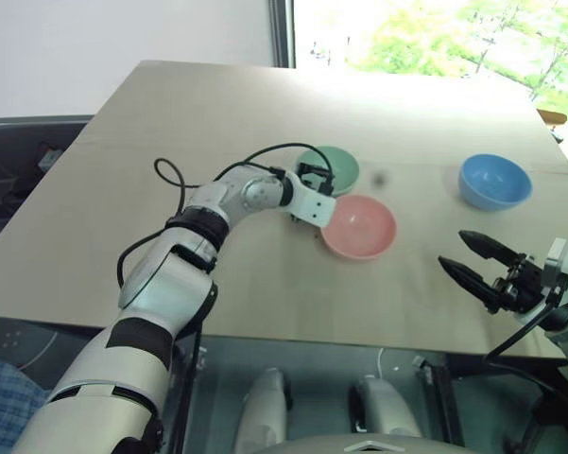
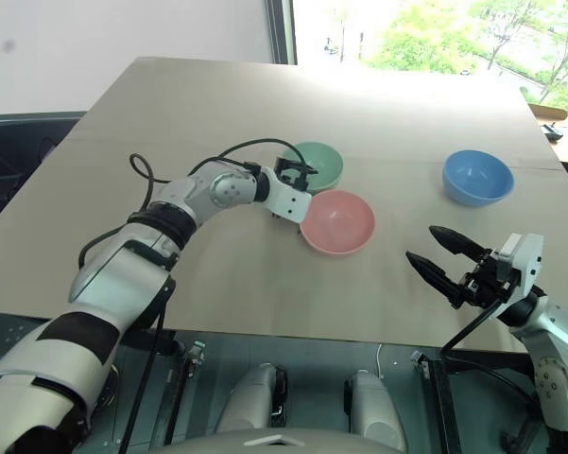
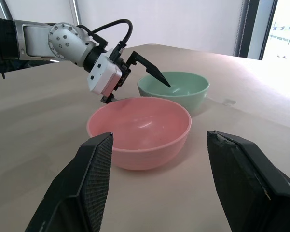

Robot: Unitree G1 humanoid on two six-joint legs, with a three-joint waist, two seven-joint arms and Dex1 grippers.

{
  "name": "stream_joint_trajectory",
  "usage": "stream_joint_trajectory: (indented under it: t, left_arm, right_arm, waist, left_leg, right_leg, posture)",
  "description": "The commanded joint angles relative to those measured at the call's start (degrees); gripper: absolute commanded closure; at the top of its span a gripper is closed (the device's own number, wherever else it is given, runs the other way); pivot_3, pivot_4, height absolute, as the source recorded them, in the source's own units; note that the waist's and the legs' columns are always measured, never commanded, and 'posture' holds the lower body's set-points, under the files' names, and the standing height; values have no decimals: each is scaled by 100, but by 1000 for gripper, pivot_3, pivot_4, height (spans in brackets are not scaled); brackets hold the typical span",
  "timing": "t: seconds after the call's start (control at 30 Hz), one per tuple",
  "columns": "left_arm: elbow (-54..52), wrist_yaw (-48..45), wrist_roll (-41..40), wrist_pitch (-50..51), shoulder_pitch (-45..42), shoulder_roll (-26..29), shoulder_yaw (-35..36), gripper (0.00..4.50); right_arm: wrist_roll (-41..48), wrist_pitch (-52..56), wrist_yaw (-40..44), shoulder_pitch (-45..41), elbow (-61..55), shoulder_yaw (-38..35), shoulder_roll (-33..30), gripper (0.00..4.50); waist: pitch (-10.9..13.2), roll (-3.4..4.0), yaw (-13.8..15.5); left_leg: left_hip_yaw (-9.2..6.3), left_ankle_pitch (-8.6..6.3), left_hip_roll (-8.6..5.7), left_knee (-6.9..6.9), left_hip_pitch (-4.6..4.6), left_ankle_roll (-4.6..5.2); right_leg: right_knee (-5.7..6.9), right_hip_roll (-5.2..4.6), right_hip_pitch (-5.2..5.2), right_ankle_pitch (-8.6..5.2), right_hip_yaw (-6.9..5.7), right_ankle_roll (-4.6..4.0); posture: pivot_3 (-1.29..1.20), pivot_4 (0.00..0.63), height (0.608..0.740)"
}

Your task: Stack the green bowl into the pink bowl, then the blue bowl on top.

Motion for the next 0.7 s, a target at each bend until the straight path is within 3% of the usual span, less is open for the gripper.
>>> stream_joint_trajectory:
  t: [0.03,0.53,0.57,0.63,0.67,0.7]
  left_arm:
    - [156,32,100,-1,-111,-24,-92,83]
    - [214,45,133,11,-165,-61,-161,83]
    - [218,47,139,2,-170,-62,-169,603]
    - [232,55,142,-3,-180,-66,-181,1064]
    - [241,62,148,-1,-185,-68,-188,1696]
    - [249,61,151,1,-188,-72,-191,2040]
  right_arm:
    - [-49,-291,-104,-133,-54,-223,50,1231]
    - [-377,-530,-360,-269,216,-137,71,1231]
    - [-376,-534,-365,-269,214,-133,71,1231]
    - [-374,-531,-376,-269,211,-126,70,1231]
    - [-376,-535,-377,-268,212,-122,72,1231]
    - [-374,-531,-377,-264,210,-119,72,1231]
  waist:
    - [0,0,-1]
    - [-1,1,1]
    - [-1,1,0]
    - [-1,1,-2]
    - [-1,1,-2]
    - [0,1,-2]
  left_leg:
    - [0,0,0,0,0,0]
    - [0,0,0,1,2,0]
    - [0,0,0,1,3,0]
    - [0,0,0,1,2,0]
    - [0,0,0,1,2,0]
    - [0,0,0,1,1,0]
  right_leg:
    - [0,0,0,0,0,0]
    - [2,0,2,0,0,0]
    - [3,0,2,0,0,0]
    - [3,0,1,0,0,0]
    - [3,0,1,0,0,0]
    - [2,0,1,0,0,0]
  posture:
    - [0,150,740]
    - [0,150,740]
    - [0,150,740]
    - [0,150,740]
    - [0,150,740]
    - [0,150,740]
